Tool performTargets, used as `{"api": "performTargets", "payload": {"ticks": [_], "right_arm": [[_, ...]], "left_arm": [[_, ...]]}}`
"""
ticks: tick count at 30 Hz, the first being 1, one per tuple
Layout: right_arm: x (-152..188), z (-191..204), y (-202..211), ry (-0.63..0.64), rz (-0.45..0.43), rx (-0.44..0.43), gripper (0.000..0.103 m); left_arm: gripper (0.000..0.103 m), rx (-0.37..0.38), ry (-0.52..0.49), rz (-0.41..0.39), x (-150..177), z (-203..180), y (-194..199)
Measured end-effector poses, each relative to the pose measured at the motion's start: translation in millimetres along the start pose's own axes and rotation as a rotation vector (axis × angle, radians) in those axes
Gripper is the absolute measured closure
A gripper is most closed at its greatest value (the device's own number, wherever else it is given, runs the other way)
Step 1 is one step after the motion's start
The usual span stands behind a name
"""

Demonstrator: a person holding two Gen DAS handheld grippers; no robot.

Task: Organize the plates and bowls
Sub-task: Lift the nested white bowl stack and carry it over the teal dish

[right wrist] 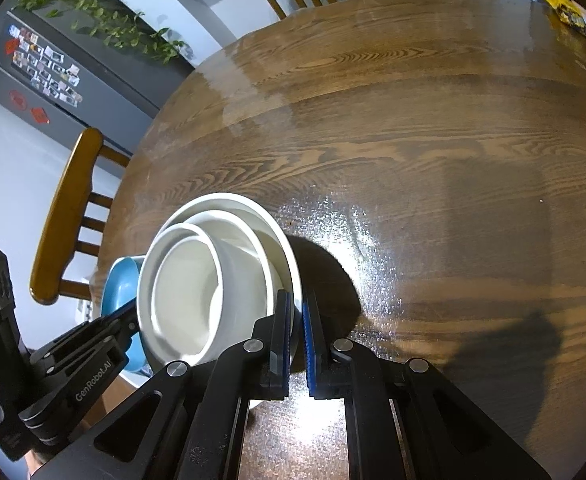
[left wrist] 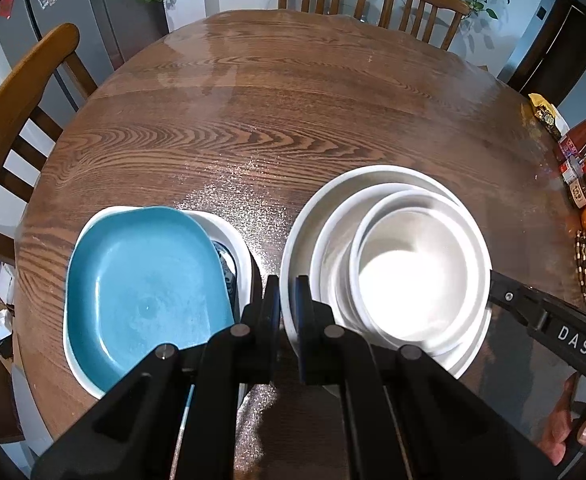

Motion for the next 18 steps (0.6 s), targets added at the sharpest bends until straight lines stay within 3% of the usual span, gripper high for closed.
{"api": "performTargets", "payload": {"ticks": [8, 18], "right_arm": [[-7, 22, 19, 0.061, -0.048, 0.003, 0.093], [-26, 89, 6, 0.198, -0.033, -0.058, 0.093]], "left_arm": [[0.101, -0.006, 0.019, -0.074, -9, 10, 27], [0.1, -0.084, 0.132, -0.145, -28, 70, 54]]}}
Point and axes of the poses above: each gripper's, at about its wrist camera, not at the fingertips, and y roughly against the way its jaws point, z to its left, x to its underside, the point moved 8 cm from there along -y, roughly the way its jaws point, and after that the axes turned 9 degrees about y, right-handed, at the moved point
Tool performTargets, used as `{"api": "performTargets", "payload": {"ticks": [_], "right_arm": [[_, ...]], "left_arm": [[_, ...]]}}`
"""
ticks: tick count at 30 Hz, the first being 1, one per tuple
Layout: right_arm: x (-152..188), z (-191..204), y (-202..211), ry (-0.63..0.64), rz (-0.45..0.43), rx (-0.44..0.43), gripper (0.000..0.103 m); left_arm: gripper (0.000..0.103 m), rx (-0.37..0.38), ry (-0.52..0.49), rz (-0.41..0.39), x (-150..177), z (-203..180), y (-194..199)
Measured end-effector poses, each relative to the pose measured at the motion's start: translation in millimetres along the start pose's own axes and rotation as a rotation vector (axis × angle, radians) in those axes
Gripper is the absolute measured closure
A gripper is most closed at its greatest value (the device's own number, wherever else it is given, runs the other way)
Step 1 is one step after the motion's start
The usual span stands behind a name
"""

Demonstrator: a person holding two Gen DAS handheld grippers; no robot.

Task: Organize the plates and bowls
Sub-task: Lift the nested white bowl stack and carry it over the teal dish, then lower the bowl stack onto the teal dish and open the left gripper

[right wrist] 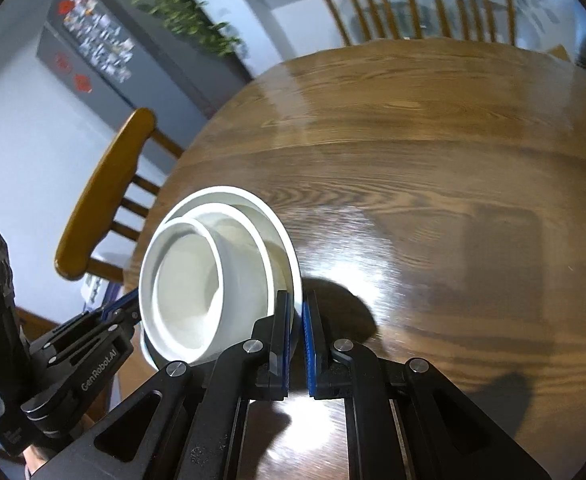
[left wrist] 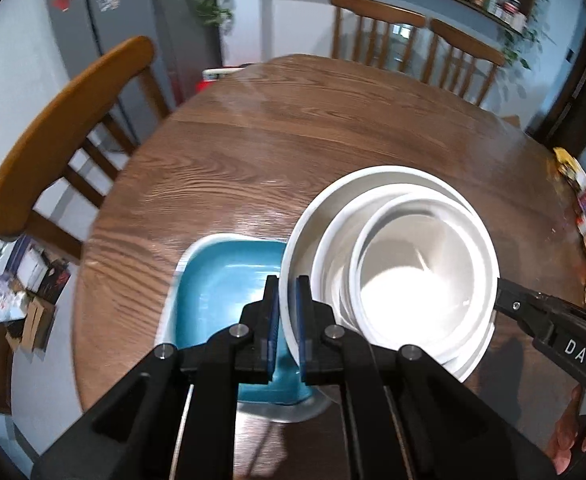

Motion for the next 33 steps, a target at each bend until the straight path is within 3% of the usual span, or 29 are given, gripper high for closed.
{"api": "performTargets", "payload": {"ticks": [9, 20, 22, 26, 27, 30, 33], "right_arm": [[-8, 47, -53, 0.076, 0.114, -0.058, 0.093], [-9, 59, -80, 0.098, 0.164, -0.05, 0.093], [-12, 55, -80, 0.094, 0.151, -0.033, 0.093], [-15, 46, -70, 0.071, 0.124, -0.024, 0.093], [-16, 44, -65, 0.074, 0.113, -0.021, 0.092], [-12, 41, -50, 0.097, 0.089, -0.026, 0.08], [-1, 48, -34, 0.18, 0.083, -0.032, 0.066]], "left_arm": [[0.1, -0.079, 0.117, 0.053, 1, 58, -18], [0.098, -0.081, 0.176, 0.098, 2, 75, -33], [0.091, -0.087, 0.19, 0.095, 1, 78, -32], [0.042, -0.136, 0.225, 0.08, 2, 91, -22], [0.035, -0.138, 0.239, 0.078, 4, 96, -19], [0.025, -0.139, 0.262, 0.061, 12, 101, -7], [0.022, -0.133, 0.248, 0.042, 20, 97, 7]]}}
Point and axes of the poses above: each gripper's, at about its wrist camera, not at the fingertips, and y roughly against the way its jaws point, z to its left, x to its underside, the point moved 8 cm from there along -y, roughly the way its jaws point, and after that the axes turned 9 degrees about y, right-handed, at the moved point
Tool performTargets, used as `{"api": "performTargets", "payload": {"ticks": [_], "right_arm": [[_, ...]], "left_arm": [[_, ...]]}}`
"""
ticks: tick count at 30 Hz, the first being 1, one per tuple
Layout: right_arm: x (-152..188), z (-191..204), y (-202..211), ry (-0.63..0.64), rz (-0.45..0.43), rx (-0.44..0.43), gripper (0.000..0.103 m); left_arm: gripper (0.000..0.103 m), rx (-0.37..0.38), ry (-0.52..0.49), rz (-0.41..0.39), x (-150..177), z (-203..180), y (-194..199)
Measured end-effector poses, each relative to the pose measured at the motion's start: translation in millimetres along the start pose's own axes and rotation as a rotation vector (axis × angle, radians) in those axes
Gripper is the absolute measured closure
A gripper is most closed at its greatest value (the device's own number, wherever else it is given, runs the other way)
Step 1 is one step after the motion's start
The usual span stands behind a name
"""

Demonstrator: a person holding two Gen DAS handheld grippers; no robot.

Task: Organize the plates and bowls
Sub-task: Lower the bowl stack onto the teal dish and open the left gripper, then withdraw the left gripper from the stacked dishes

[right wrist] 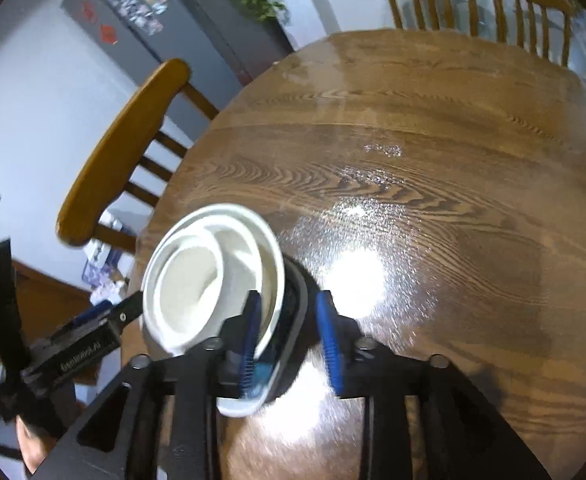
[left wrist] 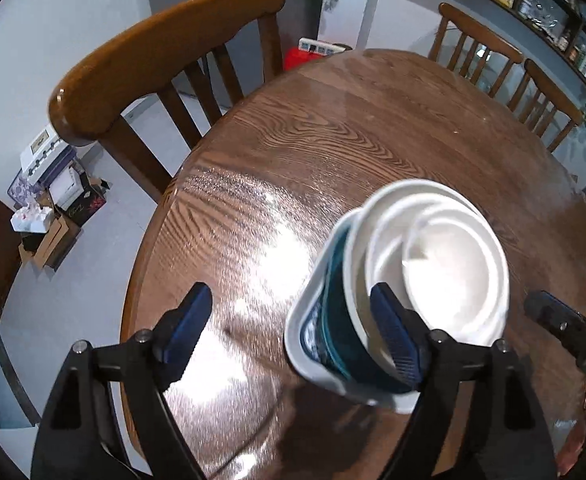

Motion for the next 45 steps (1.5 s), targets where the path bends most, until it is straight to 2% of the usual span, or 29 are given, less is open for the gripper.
{"api": "performTargets", "payload": {"ticks": [2, 5, 6, 12, 20, 35, 45], "right_arm": [[8, 6, 8, 0.056, -0.001, 0.001, 0.063], [20, 18, 19, 0.138, -0.002, -0.01, 0.057], [23, 21, 23, 0.162, -0.006, -0.014, 0.055], [40, 25, 43, 0.255, -0.041, 0.026, 0.046], [54, 39, 55, 0.373, -0.057, 0.038, 0.038], [59, 47, 60, 0.399, -0.055, 0.013, 0.038], [59, 48, 61, 0.404, -0.055, 0.02, 0.038]], "left_arm": [[0.019, -0.007, -0.017, -0.017, 6, -3, 10], [0.003, -0.004, -0.038, -0.047, 18, -9, 25], [0.002, -0.006, -0.047, -0.06, 23, -11, 32], [0.001, -0.008, -0.067, -0.109, 40, -18, 55], [0.001, -0.017, -0.077, -0.119, 59, -21, 66], [0.001, -0.05, -0.067, -0.119, 75, -14, 70], [0.001, -0.04, -0.073, -0.119, 76, -14, 71]]}}
Point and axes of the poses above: each gripper's, at about its wrist camera, not at the fingertips, and y roughly against the way its jaws point, z to its left, x to its underside, the point moved 8 cm from there along -y, roughly the way its jaws point, and after that the axes turned 9 degrees about y, right-handed, at the moved point
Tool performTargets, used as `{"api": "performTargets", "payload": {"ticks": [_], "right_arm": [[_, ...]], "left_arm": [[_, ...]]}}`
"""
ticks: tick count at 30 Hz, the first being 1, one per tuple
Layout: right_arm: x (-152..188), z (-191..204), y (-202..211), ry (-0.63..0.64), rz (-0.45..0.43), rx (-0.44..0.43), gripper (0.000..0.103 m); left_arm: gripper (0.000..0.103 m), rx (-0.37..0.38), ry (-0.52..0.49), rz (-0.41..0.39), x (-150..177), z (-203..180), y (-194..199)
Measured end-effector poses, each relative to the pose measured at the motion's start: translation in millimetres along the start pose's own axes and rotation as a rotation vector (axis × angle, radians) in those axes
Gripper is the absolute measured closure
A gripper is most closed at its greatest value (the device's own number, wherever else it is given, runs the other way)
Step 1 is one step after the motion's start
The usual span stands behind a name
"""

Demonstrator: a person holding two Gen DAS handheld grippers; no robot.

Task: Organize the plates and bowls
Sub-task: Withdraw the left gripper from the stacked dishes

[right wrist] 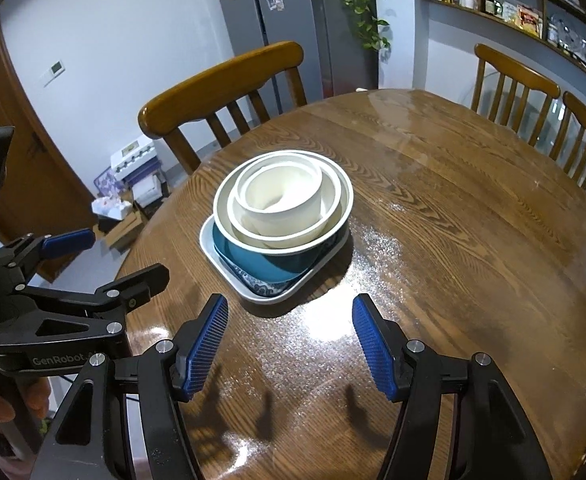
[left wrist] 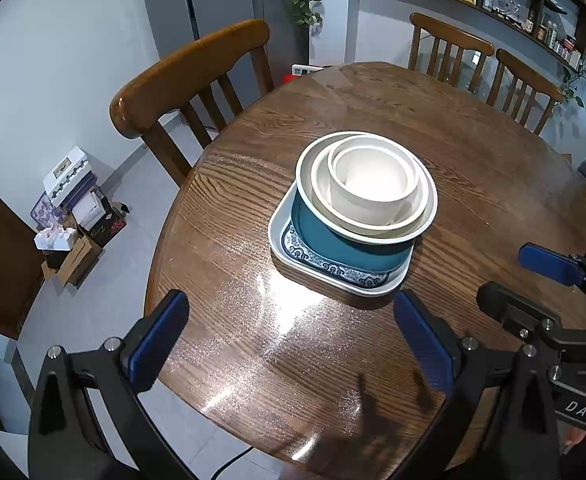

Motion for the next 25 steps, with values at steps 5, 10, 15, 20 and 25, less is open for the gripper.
{"api": "performTargets", "payload": {"ticks": [5, 10, 15, 20, 25], "right_arm": [[-0.6, 0.2, 0.5, -0.003, 0.001, 0.002, 0.038], [-1.3, 0.2, 0.7, -0.007, 0.003, 0.003, 0.038], [-1.6, 0.2, 0.5, -0.007, 0.002, 0.004, 0.038], [-2.2, -0.1, -1.2, -0.012, 0.004, 0.006, 0.038], [-3.1, -2.2, -2.0, -0.021, 0.003, 0.01, 0.038]], "left_arm": [[0.001, 0.006, -0.006, -0.002, -0.9, -1.3, 0.7], [0.001, 0.005, -0.015, 0.001, -0.9, -4.0, -0.7], [0.001, 0.007, -0.019, 0.0, -1.7, -5.7, -0.6], [0.001, 0.008, -0.022, -0.004, -3.7, -6.2, -1.9], [0.001, 0.003, -0.022, -0.002, -5.6, -6.3, -3.9]]}}
Point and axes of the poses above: each gripper's, at about its wrist camera, not at the fingertips, and y roughly against the way its jaws point, z to its left, x to its underside, the point moved 8 cm from there along -y, roughly the way its jaws point, and after that the axes turned 9 degrees about y, right-handed, at the moved point
